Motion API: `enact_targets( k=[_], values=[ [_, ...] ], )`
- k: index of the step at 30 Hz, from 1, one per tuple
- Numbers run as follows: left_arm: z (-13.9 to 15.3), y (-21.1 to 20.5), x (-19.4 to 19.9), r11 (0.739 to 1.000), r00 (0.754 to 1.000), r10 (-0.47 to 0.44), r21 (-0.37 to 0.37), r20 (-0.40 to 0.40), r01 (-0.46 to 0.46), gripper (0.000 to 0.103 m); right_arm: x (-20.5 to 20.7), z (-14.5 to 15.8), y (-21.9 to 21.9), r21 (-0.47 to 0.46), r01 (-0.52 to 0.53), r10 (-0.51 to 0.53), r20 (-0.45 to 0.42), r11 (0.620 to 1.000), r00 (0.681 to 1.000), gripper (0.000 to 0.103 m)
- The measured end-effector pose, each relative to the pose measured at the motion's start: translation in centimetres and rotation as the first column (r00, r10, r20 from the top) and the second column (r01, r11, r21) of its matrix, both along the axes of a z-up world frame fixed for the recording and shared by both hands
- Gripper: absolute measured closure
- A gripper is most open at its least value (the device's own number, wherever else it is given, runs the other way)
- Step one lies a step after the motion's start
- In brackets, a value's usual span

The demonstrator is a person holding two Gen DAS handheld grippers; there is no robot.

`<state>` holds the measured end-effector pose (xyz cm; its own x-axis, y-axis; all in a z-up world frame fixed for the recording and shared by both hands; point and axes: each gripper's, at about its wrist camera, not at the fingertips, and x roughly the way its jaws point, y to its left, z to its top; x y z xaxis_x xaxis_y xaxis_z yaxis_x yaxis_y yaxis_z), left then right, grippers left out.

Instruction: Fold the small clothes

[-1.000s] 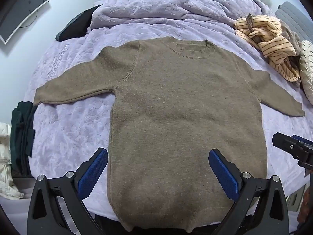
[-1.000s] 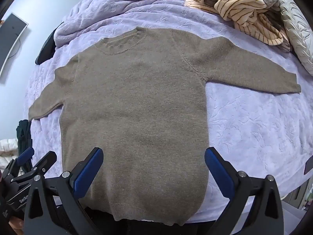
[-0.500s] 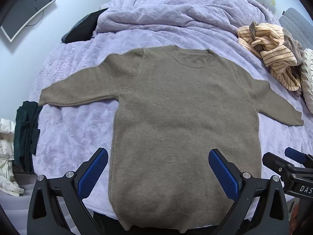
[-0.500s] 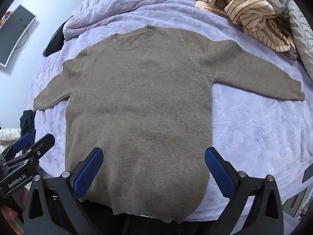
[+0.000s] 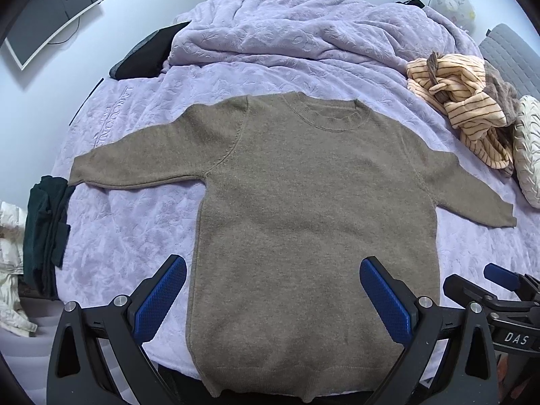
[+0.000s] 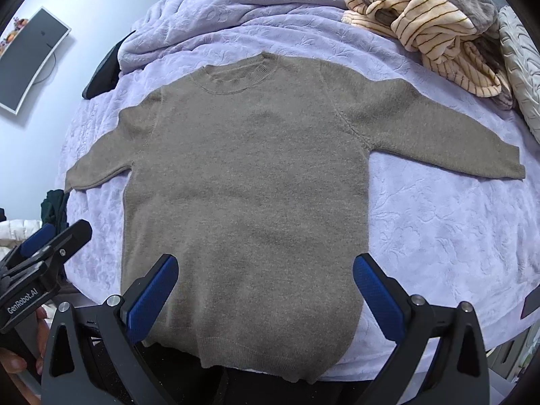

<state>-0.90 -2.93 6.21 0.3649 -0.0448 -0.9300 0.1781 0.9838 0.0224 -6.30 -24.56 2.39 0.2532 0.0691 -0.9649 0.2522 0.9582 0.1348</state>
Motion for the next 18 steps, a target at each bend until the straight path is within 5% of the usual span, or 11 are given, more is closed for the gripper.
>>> enact_targets(
  k=[18],
  values=[
    [0.80, 0.00, -0.66, 1.000, 1.000, -0.005, 0.012, 0.026, 0.005, 0.000, -0.29, 0.31, 0.06, -0.051, 0.011, -0.011, -0.013, 0.999, 1.000, 0.000]
  ],
)
